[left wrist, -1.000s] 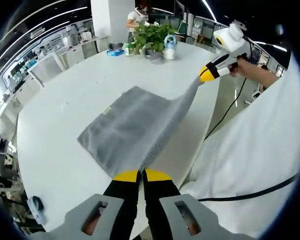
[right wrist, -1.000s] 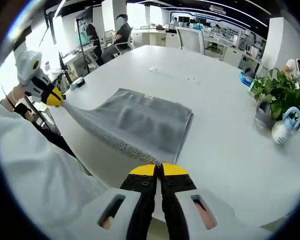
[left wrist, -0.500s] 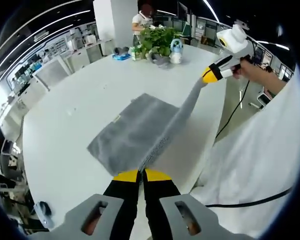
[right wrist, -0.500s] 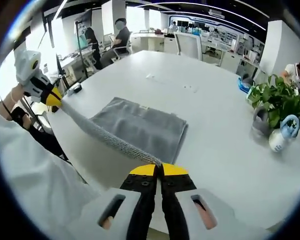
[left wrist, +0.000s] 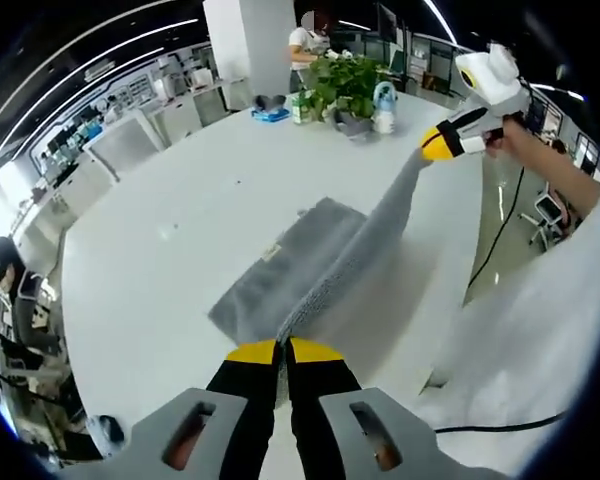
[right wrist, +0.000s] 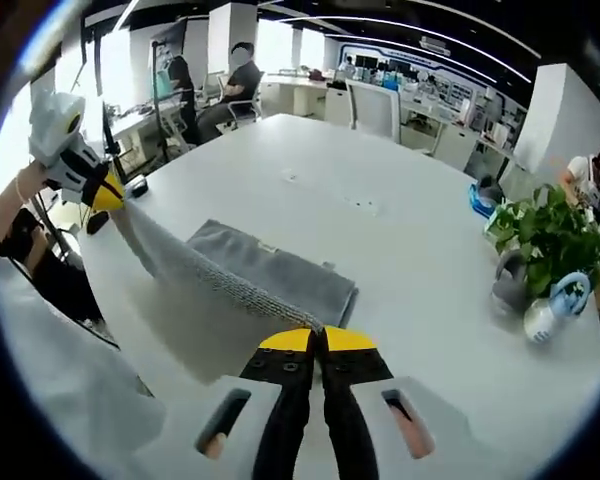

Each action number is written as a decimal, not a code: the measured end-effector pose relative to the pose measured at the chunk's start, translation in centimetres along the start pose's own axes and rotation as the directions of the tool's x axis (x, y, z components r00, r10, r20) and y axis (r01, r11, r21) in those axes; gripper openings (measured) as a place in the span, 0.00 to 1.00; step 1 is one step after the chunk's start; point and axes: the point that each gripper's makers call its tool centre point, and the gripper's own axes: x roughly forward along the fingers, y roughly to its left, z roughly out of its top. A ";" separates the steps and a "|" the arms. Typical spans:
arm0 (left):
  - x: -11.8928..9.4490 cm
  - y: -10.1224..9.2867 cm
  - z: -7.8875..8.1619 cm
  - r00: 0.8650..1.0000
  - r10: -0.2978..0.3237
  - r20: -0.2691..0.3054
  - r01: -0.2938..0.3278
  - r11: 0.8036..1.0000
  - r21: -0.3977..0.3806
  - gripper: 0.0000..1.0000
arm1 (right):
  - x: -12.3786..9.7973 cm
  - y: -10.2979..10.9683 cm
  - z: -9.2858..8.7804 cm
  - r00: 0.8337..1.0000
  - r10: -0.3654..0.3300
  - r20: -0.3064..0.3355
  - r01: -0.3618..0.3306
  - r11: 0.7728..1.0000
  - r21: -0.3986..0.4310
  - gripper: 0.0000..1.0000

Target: Fold the towel on the table until its edges align and the towel forms a compact rectangular stack.

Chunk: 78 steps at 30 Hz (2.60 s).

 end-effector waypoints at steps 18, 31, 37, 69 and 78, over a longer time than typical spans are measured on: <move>4.6 3.3 0.7 0.999 0.011 -0.045 -0.012 1.000 -0.010 0.03 | 4.7 -1.8 0.8 0.998 0.044 -0.051 -0.042 0.998 0.038 0.00; 7.2 4.9 1.0 0.998 -0.021 -0.055 0.016 0.996 -0.086 0.03 | 8.7 -3.2 1.0 0.995 0.047 -0.092 -0.042 0.997 0.065 0.00; 9.0 5.7 0.2 0.996 -0.037 -0.082 0.027 0.993 -0.115 0.03 | 10.6 -3.2 0.6 0.991 0.054 -0.121 -0.048 0.997 0.053 0.00; 17.9 8.5 -2.6 0.989 -0.037 -0.142 0.012 0.985 -0.171 0.04 | 19.6 -4.6 -2.2 0.965 0.103 -0.243 -0.073 0.989 0.132 0.00; 18.7 8.9 -2.9 0.988 -0.014 -0.154 -0.014 0.983 -0.184 0.05 | 19.9 -4.6 -2.4 0.964 0.110 -0.242 -0.084 0.990 0.115 0.00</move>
